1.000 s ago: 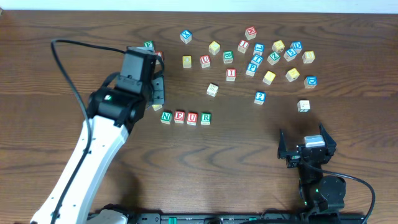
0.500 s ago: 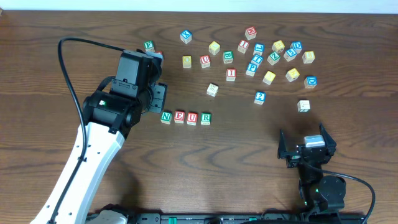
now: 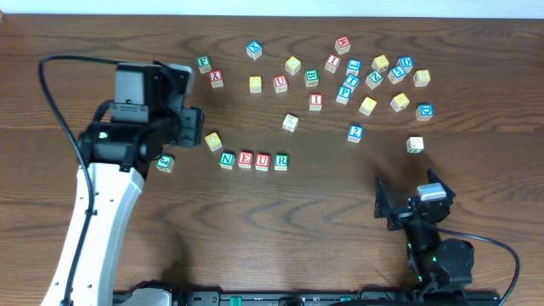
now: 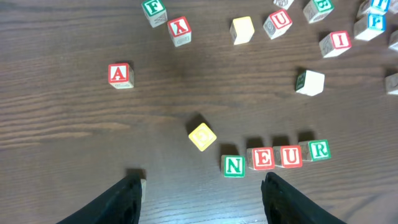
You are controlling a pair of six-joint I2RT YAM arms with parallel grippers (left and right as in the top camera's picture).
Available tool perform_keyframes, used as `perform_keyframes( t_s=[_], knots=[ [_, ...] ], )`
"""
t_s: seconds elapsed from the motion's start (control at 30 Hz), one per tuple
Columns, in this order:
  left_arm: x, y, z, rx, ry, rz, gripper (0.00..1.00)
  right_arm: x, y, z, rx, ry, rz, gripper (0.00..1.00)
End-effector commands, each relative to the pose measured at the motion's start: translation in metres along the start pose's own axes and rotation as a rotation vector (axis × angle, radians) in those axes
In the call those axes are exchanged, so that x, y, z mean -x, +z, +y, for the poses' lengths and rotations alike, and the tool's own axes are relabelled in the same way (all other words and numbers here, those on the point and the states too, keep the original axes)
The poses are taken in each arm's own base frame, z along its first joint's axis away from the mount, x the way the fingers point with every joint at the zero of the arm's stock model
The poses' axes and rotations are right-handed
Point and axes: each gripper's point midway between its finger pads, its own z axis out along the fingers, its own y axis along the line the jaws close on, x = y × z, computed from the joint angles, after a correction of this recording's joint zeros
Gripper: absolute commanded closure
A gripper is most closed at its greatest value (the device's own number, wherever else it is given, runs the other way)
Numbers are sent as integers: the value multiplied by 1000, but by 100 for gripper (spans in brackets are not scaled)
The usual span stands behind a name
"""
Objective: Spell out NEURIPS
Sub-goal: 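Raise the right arm and move its gripper over the red I block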
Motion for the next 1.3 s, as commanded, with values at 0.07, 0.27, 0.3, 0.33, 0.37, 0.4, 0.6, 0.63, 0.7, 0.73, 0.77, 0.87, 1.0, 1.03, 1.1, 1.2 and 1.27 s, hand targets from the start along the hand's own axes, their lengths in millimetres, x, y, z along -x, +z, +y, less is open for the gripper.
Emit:
perform_keyframes(
  t_s=[0.07,0.27,0.3,0.33,0.37,0.4,0.6,0.63,0.7,0.73,0.77,0.87,1.0,1.03,1.1,1.2,1.27],
  knots=[
    [12,-10,-8,-68,11,-44,34,57,6,-1,16,-24,23,1],
    [13,-10,-7,-64,11,-47,10,128,62,11,147,-13,188,1],
    [13,-10,-7,-63,11,-46,8,138,75,11,160,-4,238,1],
    [13,-10,-6,-56,11,-45,8,145,87,12,174,6,290,1],
    [13,-10,-4,-46,11,-45,7,154,102,13,194,20,356,1],
    [13,-10,-1,-31,10,-44,7,160,114,15,215,33,407,1],
    [11,-9,9,29,9,-38,7,195,184,36,395,137,581,1],
    [12,-9,9,29,9,-39,7,193,191,40,424,155,598,1],
    [13,-6,10,29,9,-38,7,182,205,44,449,174,619,1],
    [13,-3,10,30,17,-35,7,175,212,45,452,190,630,1],
    [13,-1,11,31,22,-32,7,168,216,45,447,191,645,1],
    [12,8,19,39,9,-13,7,144,225,46,409,181,710,1],
    [5,21,33,53,-26,28,7,127,232,50,280,91,756,1],
    [4,23,34,53,-34,32,7,126,233,50,235,67,760,1],
    [4,24,36,45,-42,36,7,126,234,54,177,20,763,1],
    [4,24,36,47,-46,35,7,123,233,69,152,-36,771,1],
    [4,24,36,47,-46,36,7,117,233,78,132,-56,784,1]
  ],
)
